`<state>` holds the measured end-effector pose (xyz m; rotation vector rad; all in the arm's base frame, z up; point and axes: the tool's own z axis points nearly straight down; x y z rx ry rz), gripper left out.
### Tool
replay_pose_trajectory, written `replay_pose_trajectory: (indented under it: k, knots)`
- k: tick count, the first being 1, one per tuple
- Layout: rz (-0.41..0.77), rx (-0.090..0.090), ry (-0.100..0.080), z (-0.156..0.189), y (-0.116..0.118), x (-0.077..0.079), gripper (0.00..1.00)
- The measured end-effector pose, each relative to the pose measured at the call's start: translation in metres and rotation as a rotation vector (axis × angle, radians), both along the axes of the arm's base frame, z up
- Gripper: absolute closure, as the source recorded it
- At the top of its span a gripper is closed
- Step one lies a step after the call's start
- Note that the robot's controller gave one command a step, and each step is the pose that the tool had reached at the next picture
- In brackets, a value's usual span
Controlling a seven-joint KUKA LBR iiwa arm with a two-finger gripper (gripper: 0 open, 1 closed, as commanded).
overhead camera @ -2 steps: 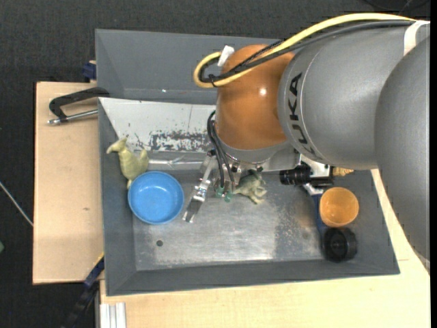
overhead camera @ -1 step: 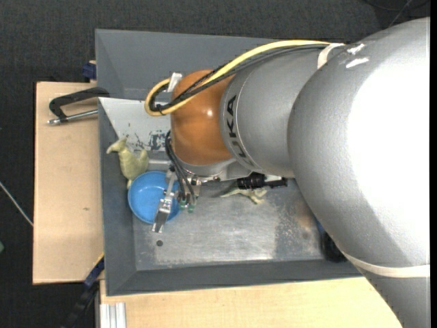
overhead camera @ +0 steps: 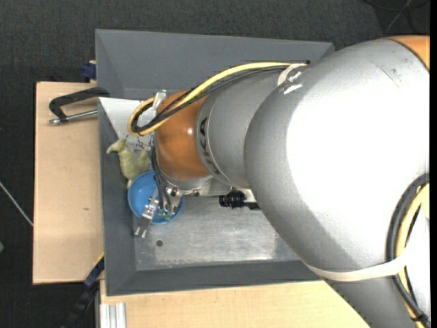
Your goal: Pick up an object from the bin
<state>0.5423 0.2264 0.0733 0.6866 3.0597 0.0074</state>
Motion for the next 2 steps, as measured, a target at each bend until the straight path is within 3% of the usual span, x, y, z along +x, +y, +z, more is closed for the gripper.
replay_pose_trajectory:
  k: [1, 2]
  knots:
    - [0.004, 0.006, 0.000, 0.003, 0.004, 0.000, 1.00]
    - [0.000, 0.002, -0.007, 0.159, -0.006, 0.017, 1.00]
